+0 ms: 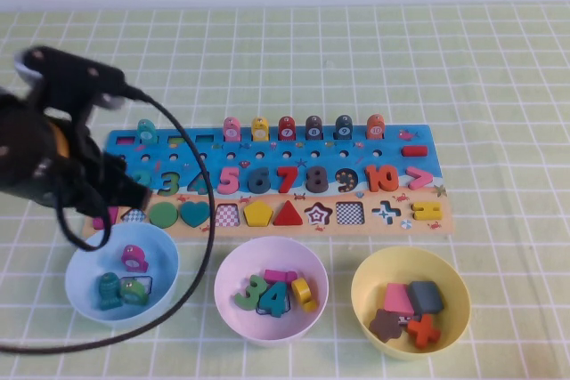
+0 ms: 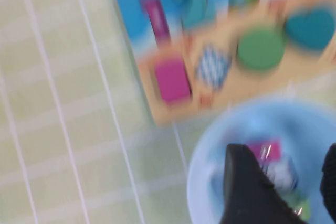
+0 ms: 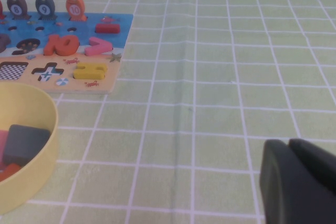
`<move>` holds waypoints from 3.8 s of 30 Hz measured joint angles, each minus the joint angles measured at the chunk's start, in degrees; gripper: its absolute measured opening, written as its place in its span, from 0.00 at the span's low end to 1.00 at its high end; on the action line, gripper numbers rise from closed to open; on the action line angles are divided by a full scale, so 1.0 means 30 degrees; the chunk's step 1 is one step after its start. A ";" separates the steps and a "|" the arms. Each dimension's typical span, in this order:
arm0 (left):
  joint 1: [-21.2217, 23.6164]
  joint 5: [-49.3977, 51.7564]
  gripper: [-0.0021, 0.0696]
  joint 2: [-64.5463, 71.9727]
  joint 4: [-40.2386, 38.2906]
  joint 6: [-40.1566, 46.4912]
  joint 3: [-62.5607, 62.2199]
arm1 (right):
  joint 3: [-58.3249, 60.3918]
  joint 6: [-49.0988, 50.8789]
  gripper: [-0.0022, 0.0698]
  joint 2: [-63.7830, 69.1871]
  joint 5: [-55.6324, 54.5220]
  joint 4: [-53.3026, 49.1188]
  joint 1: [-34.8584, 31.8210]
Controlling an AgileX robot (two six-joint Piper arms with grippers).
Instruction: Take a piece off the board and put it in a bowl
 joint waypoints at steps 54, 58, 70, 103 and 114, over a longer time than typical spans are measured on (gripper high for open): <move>0.0000 -1.0171 0.02 -1.8001 -0.6396 -0.0001 1.4427 | 0.0000 0.0000 0.01 0.0000 0.0000 0.0000 0.0000; 0.0000 -1.0302 0.02 -1.9686 -0.5179 -0.0001 1.5393 | 0.0000 0.0000 0.01 0.0000 0.0000 0.0000 0.0000; 0.4219 -1.0414 0.02 -2.4627 -0.4509 -0.0001 1.8871 | 0.0000 0.0000 0.01 0.0000 0.0000 0.0000 0.0000; 0.8378 -0.8791 0.02 -2.6147 -0.5593 0.5293 2.0163 | 0.0000 0.0000 0.01 0.0000 0.0000 0.0000 0.0000; 0.7171 -0.8791 0.02 -2.6147 -0.5602 0.5293 2.0163 | 0.0000 0.0000 0.01 0.0000 0.0000 0.0000 0.0000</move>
